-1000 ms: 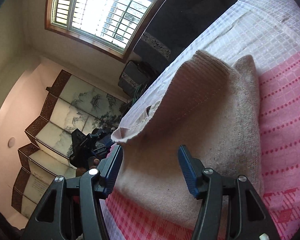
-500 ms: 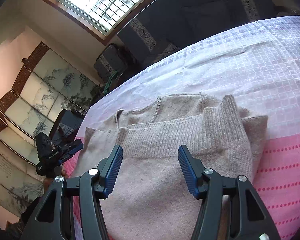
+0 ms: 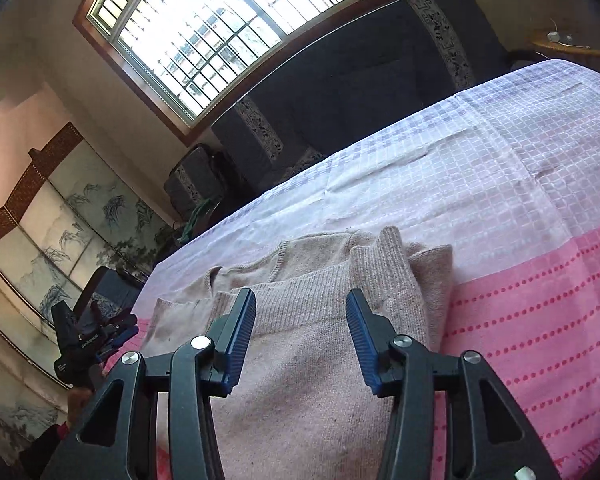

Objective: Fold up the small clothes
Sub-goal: 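Open both grippers to release the hem and withdraw, then grasp the folded sweater side edge with the left gripper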

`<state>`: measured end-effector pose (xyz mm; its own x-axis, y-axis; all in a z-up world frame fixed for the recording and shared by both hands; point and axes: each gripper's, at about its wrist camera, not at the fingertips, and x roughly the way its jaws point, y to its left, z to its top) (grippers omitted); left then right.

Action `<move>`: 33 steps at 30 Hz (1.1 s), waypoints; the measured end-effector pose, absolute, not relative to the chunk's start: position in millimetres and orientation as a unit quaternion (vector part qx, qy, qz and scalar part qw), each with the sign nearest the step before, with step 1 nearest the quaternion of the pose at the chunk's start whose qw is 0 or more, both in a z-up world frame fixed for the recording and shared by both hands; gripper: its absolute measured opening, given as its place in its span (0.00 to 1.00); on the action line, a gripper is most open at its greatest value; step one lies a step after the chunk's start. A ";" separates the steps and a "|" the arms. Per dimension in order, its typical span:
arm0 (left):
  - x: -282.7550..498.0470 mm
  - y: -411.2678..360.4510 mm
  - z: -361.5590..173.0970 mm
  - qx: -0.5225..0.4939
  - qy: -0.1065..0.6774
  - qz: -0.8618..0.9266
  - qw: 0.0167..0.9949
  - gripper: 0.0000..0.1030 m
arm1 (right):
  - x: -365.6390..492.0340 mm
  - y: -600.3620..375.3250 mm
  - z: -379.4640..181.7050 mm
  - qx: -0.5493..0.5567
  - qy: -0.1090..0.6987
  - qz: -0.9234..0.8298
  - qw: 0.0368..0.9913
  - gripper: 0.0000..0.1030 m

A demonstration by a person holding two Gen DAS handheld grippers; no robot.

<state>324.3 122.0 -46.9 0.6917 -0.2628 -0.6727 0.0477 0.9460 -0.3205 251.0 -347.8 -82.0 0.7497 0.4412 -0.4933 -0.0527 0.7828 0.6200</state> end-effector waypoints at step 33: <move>313.5 87.9 -66.7 0.094 0.382 -0.002 0.919 0.66 | 203.8 -279.3 -97.4 0.147 0.355 0.067 0.921 0.52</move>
